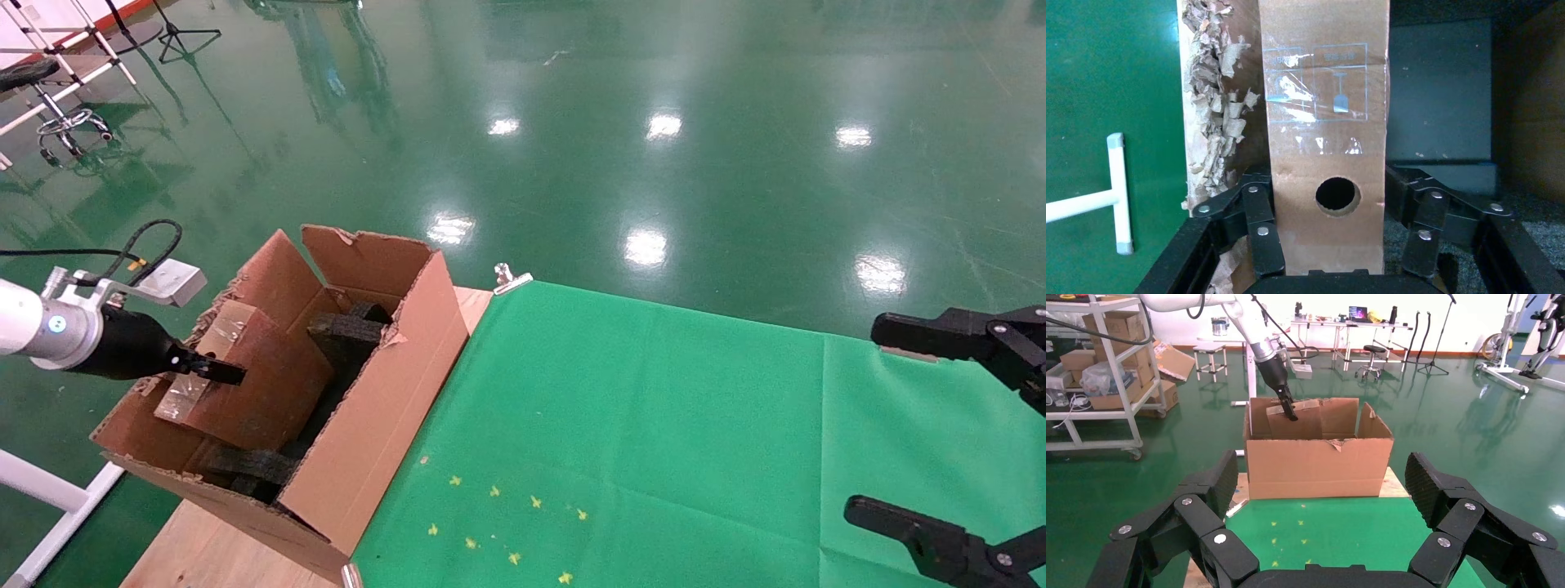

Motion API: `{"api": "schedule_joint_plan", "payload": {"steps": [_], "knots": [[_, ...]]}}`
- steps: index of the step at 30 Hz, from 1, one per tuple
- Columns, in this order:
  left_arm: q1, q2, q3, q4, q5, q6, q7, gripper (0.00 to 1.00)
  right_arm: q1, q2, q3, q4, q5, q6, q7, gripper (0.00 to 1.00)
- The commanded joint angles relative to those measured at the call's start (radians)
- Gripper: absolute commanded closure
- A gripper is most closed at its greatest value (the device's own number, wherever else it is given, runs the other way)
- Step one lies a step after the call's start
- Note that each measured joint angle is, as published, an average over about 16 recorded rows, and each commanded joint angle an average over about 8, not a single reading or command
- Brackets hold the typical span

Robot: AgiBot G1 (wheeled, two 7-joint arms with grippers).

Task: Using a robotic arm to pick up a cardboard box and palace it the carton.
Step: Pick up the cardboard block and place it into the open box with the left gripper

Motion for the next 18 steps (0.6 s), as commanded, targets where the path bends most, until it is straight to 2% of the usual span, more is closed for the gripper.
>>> {"api": "schedule_joint_plan", "payload": {"steps": [1,13,18], "knots": [[0.000,-0.002,-0.001,-0.004,-0.002,0.003,0.001,0.00,0.000,0.000,0.000,0.000,0.000,0.000,0.000,0.00],[0.001,-0.007,-0.005,-0.016,-0.009,0.008,0.006,0.00,0.000,0.000,0.000,0.000,0.000,0.000,0.000,0.00],[-0.018,-0.018,-0.022,-0.050,-0.040,0.049,0.032,0.00,0.000,0.000,0.000,0.000,0.000,0.000,0.000,0.00]]}}
